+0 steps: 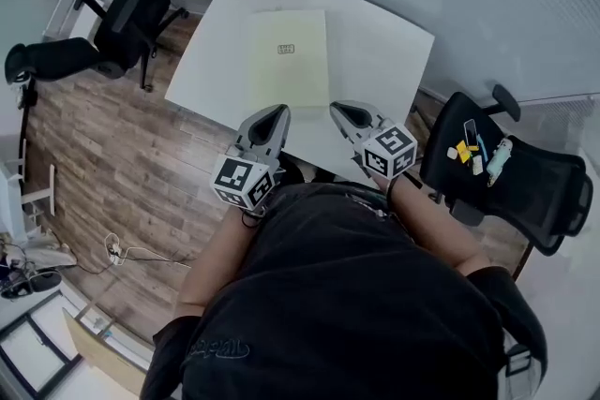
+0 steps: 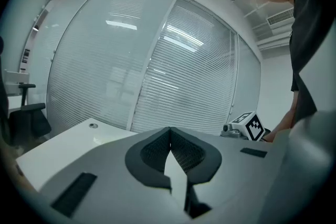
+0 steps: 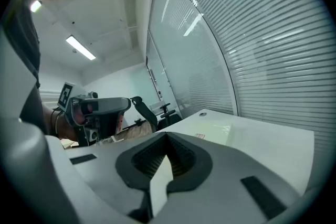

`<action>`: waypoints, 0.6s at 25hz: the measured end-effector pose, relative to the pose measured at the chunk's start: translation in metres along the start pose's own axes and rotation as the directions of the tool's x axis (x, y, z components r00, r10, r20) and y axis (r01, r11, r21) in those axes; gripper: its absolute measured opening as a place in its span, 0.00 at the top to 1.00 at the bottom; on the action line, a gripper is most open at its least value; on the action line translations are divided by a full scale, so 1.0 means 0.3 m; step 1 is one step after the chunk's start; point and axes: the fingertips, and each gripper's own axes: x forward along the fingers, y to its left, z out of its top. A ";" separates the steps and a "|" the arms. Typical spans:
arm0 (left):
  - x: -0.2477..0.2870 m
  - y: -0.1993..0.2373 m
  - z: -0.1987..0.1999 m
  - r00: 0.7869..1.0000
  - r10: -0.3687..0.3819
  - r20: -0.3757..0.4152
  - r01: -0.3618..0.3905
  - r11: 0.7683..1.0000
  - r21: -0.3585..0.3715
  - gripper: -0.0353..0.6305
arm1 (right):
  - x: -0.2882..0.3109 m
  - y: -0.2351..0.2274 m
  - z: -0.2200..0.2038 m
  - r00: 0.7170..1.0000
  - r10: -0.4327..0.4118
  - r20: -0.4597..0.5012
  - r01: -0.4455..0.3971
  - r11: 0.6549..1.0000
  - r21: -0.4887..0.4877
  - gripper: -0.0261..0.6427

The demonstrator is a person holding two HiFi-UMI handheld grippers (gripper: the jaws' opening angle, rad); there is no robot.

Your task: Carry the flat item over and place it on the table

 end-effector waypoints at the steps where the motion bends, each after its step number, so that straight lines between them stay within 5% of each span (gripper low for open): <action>1: -0.007 -0.013 0.001 1.000 0.002 0.005 -0.002 1.000 0.007 0.92 | -0.008 0.014 0.003 1.000 0.011 -0.003 -0.011 1.000 -0.011 0.93; 15: -0.142 -0.038 0.046 0.999 -0.004 0.041 0.002 0.998 0.056 0.92 | -0.032 0.189 0.062 0.999 0.038 0.033 -0.036 0.996 -0.076 0.93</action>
